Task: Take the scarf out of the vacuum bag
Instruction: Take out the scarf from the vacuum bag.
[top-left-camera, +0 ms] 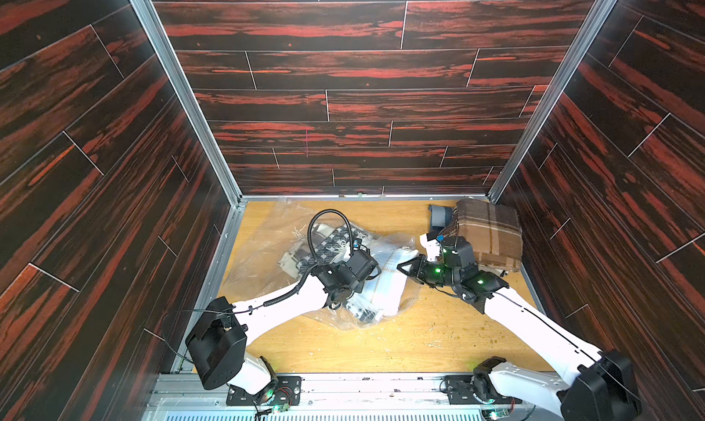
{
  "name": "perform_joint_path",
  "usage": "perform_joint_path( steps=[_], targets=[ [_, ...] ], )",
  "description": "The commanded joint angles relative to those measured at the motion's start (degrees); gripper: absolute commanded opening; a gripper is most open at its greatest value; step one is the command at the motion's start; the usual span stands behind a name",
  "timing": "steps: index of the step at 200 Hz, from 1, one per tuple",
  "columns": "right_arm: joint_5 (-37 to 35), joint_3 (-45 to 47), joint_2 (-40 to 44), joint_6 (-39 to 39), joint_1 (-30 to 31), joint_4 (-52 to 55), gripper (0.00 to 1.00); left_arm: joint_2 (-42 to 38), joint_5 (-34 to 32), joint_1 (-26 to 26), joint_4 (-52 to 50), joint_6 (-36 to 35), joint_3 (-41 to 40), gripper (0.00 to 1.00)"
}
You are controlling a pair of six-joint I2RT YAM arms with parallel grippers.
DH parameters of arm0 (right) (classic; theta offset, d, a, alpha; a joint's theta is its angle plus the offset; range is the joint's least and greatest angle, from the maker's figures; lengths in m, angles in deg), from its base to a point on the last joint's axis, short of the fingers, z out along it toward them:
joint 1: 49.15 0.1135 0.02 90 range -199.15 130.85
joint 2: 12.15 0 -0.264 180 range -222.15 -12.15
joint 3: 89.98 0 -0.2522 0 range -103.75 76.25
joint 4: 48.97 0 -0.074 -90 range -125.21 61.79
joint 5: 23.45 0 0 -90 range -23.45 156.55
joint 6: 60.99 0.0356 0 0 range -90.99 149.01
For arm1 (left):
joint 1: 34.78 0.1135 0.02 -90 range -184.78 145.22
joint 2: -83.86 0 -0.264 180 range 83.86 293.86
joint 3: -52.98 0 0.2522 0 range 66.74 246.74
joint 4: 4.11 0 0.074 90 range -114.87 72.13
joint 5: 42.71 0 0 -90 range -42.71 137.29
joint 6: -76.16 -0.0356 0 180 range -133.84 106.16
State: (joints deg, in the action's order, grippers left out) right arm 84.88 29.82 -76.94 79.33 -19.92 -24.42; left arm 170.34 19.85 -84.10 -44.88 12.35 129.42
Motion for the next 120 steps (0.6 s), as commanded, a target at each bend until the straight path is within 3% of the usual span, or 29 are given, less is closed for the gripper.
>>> perform_joint_path(
  steps=[1,120],
  targets=[
    [-0.8,-0.8,3.8,-1.9,-0.3,4.9,0.00,-1.2,-1.8,1.1,-0.3,0.1,-0.6,0.00],
    [-16.5,-8.0,11.8,-19.2,-8.5,33.9,0.00,-0.5,-3.2,4.2,-0.7,-0.2,-0.1,0.00]
  ],
)
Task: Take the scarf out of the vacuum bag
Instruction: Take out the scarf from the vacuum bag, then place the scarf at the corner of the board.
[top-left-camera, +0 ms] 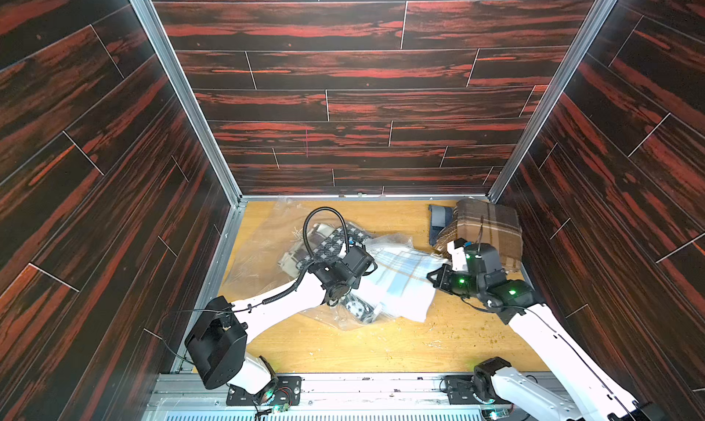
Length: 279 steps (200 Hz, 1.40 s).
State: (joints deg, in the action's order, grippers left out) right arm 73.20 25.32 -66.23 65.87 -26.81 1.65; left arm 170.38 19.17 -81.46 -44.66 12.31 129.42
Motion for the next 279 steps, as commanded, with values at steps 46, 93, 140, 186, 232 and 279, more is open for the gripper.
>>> perform_joint_path(
  steps=[46,93,140,186,232,279],
  targets=[
    [-17.4,-7.7,0.7,-10.1,-2.0,14.6,0.00,-2.6,-2.5,3.7,-1.9,-0.5,-0.3,0.00],
    [-29.1,-11.6,-2.3,-12.9,-2.0,16.7,0.00,-4.7,-3.5,4.6,-5.0,0.0,-0.6,0.00],
    [-43.7,-13.4,-5.8,-16.3,-1.9,17.6,0.00,-6.8,-3.3,4.8,-5.6,1.9,-2.0,0.00],
    [-54.6,-15.8,-8.9,-18.8,-2.0,16.6,0.00,-7.5,-2.5,4.8,-5.6,2.3,-2.3,0.00],
    [-64.0,-16.7,-11.0,-24.6,-1.9,12.9,0.00,-8.1,-2.6,4.8,-5.6,2.8,-3.0,0.00],
    [-64.8,-16.5,-12.0,-33.7,-1.9,1.9,0.00,-7.9,-2.1,4.8,-5.6,3.1,-2.7,0.00]
  ],
)
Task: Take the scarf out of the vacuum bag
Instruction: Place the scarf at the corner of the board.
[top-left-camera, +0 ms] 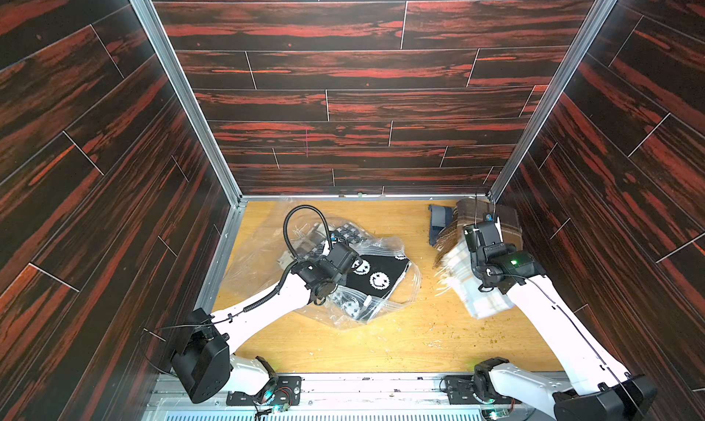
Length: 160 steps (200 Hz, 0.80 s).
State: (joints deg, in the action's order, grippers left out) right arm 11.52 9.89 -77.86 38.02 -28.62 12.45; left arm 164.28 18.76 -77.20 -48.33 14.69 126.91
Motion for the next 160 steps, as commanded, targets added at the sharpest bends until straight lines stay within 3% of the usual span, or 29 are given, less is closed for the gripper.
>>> perform_joint_path(
  steps=[1,85,160],
  targets=[
    [-3.0,-1.0,-0.4,-6.1,-0.1,-9.3,0.00,-1.8,-1.8,0.5,-2.0,0.7,-0.2,0.00],
    [-2.1,2.5,-3.0,-25.5,-0.5,-34.0,0.00,-2.1,-2.0,0.5,-3.9,0.6,0.1,0.00],
    [1.9,0.1,-10.4,-31.4,-8.9,-43.9,0.00,-1.9,-2.9,0.5,-5.2,0.0,1.8,0.00]
  ],
)
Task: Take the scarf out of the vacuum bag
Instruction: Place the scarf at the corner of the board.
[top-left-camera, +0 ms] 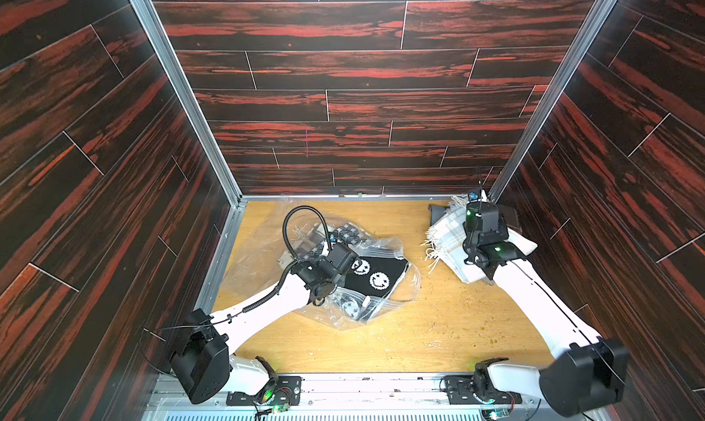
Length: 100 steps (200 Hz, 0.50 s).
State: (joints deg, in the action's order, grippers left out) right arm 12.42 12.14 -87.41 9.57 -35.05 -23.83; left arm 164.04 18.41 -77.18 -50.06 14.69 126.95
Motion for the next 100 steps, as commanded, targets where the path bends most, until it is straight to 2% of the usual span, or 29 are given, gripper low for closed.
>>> perform_joint_path(
  steps=[1,54,100],
  targets=[
    [1.1,-2.2,-0.8,-3.0,-2.6,-7.8,0.00,-1.6,-2.5,0.5,-3.5,0.0,1.8,0.00],
    [5.5,-7.7,-7.3,-5.1,-8.8,-11.8,0.00,0.2,-2.8,0.5,-4.1,0.1,3.7,0.00],
    [9.1,-12.9,-15.2,-0.7,-13.1,-11.7,0.00,1.8,1.6,0.4,-5.6,1.2,5.9,0.00]
  ],
)
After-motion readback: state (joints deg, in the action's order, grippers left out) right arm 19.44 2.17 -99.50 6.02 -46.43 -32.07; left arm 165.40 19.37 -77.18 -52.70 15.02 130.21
